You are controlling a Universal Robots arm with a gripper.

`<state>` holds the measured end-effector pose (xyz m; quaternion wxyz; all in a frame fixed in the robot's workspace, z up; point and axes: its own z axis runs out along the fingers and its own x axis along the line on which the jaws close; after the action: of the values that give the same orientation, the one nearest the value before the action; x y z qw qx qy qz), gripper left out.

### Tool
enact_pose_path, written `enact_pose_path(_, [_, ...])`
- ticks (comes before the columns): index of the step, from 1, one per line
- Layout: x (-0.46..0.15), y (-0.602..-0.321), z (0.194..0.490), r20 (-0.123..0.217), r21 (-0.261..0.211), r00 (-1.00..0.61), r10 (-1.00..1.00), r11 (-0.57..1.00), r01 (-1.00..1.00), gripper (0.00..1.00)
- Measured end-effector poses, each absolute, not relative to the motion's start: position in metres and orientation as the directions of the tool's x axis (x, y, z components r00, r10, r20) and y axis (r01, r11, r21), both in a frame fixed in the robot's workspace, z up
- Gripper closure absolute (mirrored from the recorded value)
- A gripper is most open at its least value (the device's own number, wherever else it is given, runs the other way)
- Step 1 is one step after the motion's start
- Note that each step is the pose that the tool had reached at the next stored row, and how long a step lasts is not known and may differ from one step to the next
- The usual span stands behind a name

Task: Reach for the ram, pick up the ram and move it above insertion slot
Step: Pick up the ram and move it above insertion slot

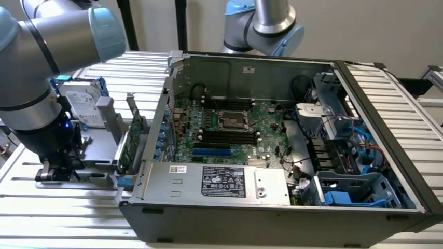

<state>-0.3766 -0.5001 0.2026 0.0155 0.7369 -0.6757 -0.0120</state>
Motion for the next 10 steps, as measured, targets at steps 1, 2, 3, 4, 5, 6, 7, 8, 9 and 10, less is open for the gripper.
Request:
enact_pose_path(1, [-0.3766, -0.5001, 0.2018, 0.003, 0.039, 0.085, -0.996, -0.085, -0.996, 0.64])
enact_pose_path(2, [-0.3766, -0.5001, 0.2010, 0.003, 0.039, 0.084, -0.996, -0.084, -0.996, 0.64])
enact_pose_path(3, [-0.3766, -0.5000, 0.2002, 0.003, 0.040, 0.082, -0.997, -0.082, -0.996, 0.64])
enact_pose_path(4, [-0.3766, -0.5000, 0.1995, 0.003, 0.040, 0.080, -0.997, -0.080, -0.996, 0.64])
enact_pose_path(5, [-0.3766, -0.5001, 0.1988, 0.003, 0.040, 0.078, -0.997, -0.078, -0.996, 0.64])
enact_pose_path(6, [-0.3765, -0.5001, 0.1982, 0.003, 0.040, 0.077, -0.997, -0.076, -0.996, 0.64])
enact_pose_path(7, [-0.3765, -0.5001, 0.1976, 0.003, 0.040, 0.075, -0.997, -0.075, -0.996, 0.64])
enact_pose_path(8, [-0.3765, -0.5001, 0.1971, 0.003, 0.041, 0.073, -0.997, -0.073, -0.997, 0.64])
enact_pose_path(9, [-0.3766, -0.5001, 0.1966, 0.003, 0.041, 0.072, -0.997, -0.071, -0.997, 0.66])
enact_pose_path(10, [-0.3766, -0.5001, 0.1962, 0.003, 0.041, 0.070, -0.998, -0.070, -0.997, 0.66])
